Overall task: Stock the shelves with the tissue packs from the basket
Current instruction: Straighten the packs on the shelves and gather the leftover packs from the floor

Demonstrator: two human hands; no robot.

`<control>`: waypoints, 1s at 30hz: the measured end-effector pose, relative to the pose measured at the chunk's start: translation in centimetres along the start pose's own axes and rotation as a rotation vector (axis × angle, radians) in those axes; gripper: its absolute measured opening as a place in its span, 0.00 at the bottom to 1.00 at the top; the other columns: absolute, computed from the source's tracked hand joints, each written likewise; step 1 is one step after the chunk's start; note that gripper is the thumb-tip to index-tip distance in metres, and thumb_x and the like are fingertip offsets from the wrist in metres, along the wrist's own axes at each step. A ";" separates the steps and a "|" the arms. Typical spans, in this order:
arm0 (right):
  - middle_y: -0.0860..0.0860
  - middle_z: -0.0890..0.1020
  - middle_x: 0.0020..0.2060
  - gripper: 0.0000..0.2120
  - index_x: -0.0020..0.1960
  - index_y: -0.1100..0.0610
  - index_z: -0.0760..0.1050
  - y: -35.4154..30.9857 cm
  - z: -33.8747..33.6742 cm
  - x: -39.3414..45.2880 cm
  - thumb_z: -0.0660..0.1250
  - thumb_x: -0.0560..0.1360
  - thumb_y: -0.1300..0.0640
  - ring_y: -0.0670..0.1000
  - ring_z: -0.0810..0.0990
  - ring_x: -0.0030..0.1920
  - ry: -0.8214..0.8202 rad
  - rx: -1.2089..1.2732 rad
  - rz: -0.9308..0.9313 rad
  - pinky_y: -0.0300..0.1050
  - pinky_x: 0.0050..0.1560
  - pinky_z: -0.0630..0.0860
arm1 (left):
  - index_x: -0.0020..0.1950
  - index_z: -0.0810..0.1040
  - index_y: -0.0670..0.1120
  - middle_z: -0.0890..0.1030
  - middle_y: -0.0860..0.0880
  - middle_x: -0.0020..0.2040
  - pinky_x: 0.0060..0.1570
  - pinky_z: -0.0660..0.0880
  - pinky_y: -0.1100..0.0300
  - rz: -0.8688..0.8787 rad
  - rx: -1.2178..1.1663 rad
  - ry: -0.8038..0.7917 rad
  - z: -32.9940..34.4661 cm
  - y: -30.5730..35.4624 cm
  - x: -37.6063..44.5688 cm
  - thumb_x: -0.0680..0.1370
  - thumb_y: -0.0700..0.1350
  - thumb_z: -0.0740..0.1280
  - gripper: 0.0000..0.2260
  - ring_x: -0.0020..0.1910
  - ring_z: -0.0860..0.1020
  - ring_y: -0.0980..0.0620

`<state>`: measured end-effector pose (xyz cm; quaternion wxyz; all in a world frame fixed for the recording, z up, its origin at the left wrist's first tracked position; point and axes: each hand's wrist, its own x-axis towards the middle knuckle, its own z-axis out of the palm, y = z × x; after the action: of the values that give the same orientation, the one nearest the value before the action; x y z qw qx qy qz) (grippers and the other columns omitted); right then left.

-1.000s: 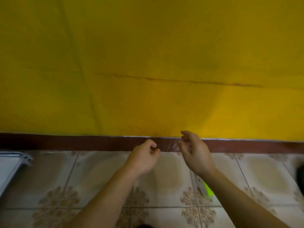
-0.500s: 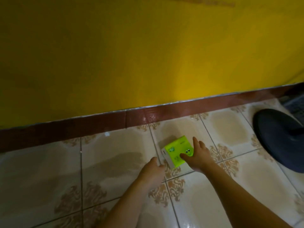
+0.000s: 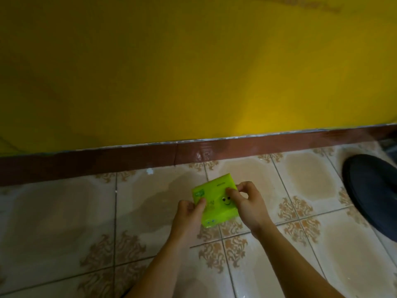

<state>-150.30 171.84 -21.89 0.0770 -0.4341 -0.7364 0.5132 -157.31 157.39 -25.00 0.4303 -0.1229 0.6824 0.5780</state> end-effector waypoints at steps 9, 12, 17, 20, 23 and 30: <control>0.42 0.81 0.39 0.12 0.46 0.46 0.76 -14.5 6.7 -5.1 0.55 0.81 0.47 0.48 0.80 0.43 -0.221 -0.089 -0.448 0.53 0.44 0.77 | 0.61 0.73 0.59 0.82 0.50 0.53 0.50 0.81 0.42 0.308 -0.240 0.157 -15.0 10.1 -8.6 0.78 0.50 0.70 0.13 0.49 0.84 0.47; 0.45 0.79 0.59 0.16 0.62 0.47 0.74 -20.1 9.5 -8.1 0.57 0.77 0.48 0.48 0.78 0.59 -0.302 -0.198 -0.763 0.53 0.58 0.76 | 0.59 0.76 0.56 0.83 0.51 0.53 0.49 0.81 0.47 0.429 -0.275 0.308 -20.6 12.9 -12.2 0.78 0.51 0.68 0.10 0.50 0.83 0.49; 0.50 0.61 0.76 0.33 0.73 0.51 0.63 -28.0 14.9 -13.8 0.68 0.71 0.47 0.54 0.60 0.76 -0.420 -0.548 -1.366 0.50 0.71 0.66 | 0.51 0.76 0.59 0.82 0.50 0.52 0.51 0.79 0.39 0.484 -0.251 0.567 -28.6 15.8 -19.1 0.71 0.65 0.67 0.15 0.51 0.82 0.47; 0.52 0.65 0.74 0.32 0.73 0.51 0.63 -32.5 18.5 -17.1 0.67 0.73 0.42 0.58 0.63 0.74 -0.356 -0.618 -1.599 0.59 0.64 0.73 | 0.51 0.76 0.56 0.82 0.47 0.50 0.51 0.79 0.39 0.466 -0.274 0.691 -33.0 16.8 -23.5 0.69 0.67 0.64 0.19 0.49 0.82 0.45; 0.54 0.73 0.68 0.27 0.69 0.54 0.69 -37.0 21.4 -20.6 0.64 0.74 0.42 0.60 0.69 0.69 -0.304 -0.552 -1.833 0.59 0.59 0.76 | 0.56 0.75 0.53 0.80 0.44 0.54 0.49 0.80 0.40 0.451 -0.169 0.786 -37.0 18.1 -29.3 0.74 0.66 0.60 0.21 0.52 0.80 0.42; 0.52 0.75 0.64 0.26 0.66 0.57 0.73 -46.7 30.8 -28.4 0.69 0.71 0.48 0.58 0.70 0.67 -0.366 -0.288 -2.004 0.55 0.59 0.76 | 0.66 0.74 0.45 0.76 0.43 0.63 0.58 0.73 0.44 0.635 0.877 1.785 -47.7 18.1 -43.4 0.78 0.55 0.56 0.22 0.60 0.74 0.39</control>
<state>-176.38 125.69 11.75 0.3037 0.4594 -0.8154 0.1783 -164.58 105.82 17.19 -0.3950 -0.1535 0.9034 0.0654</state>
